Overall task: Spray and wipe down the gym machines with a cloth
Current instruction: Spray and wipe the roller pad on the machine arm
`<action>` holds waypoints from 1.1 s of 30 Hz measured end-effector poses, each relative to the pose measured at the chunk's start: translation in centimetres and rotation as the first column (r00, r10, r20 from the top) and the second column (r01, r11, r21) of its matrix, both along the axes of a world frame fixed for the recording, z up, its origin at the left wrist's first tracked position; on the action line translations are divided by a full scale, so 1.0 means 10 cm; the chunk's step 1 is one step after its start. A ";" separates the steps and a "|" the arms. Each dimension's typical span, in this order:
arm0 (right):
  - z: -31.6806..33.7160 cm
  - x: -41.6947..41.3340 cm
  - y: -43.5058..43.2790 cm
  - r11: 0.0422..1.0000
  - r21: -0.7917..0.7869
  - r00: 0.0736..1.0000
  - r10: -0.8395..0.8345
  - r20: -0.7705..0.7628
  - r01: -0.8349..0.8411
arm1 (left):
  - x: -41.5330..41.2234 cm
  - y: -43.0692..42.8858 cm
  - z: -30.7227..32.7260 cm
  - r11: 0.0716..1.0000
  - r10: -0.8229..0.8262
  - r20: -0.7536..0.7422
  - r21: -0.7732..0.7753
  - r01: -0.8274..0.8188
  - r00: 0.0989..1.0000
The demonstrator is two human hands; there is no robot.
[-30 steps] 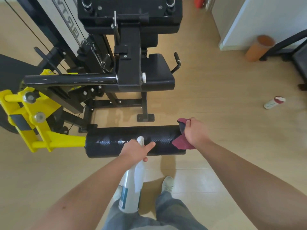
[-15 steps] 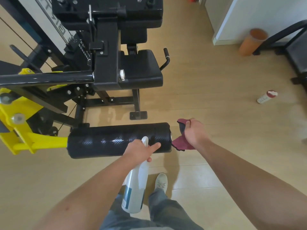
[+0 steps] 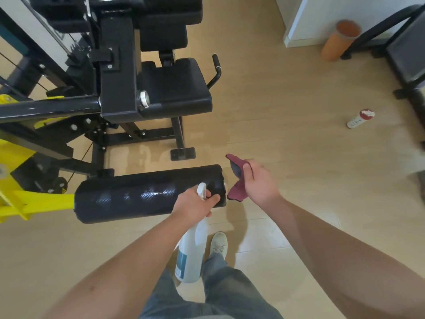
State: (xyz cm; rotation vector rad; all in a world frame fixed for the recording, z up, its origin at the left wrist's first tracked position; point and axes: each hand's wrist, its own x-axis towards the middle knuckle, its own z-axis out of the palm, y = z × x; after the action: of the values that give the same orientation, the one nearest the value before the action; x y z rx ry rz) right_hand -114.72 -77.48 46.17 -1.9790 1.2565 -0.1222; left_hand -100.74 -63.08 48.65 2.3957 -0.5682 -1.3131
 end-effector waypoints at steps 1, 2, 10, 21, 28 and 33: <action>0.01 0.00 0.02 1.000 0.010 0.999 0.010 0.035 -0.011 | 0.00 0.01 0.00 1.000 0.014 0.007 -0.023 -0.014 1.000; 0.02 0.01 0.05 0.999 0.045 0.997 0.011 0.083 -0.014 | 0.00 0.02 -0.01 0.999 0.026 0.015 -0.042 -0.025 1.000; -0.14 0.37 0.25 0.975 0.158 0.978 0.129 0.166 -0.155 | 0.18 0.17 -0.10 0.999 0.006 0.079 -0.036 -0.003 0.997; -0.43 0.73 0.42 0.806 -0.168 0.792 0.479 -0.379 -0.567 | 0.35 0.35 -0.31 0.988 0.103 0.088 -0.125 -0.092 0.991; -0.56 1.15 0.81 0.755 -0.307 0.793 0.436 -0.425 -0.579 | 0.55 0.45 -0.38 0.955 0.242 -0.030 -0.170 -0.243 0.970; -0.59 1.41 1.10 0.807 -0.319 0.847 0.370 -0.382 -0.497 | 0.85 0.75 -0.34 0.924 0.312 -0.047 -0.218 -0.314 0.949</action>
State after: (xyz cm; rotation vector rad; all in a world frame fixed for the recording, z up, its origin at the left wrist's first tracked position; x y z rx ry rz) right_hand -100.65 -66.46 40.27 -2.6941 0.9617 0.1742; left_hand -92.27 -55.57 45.27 2.1821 -0.2929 -1.0642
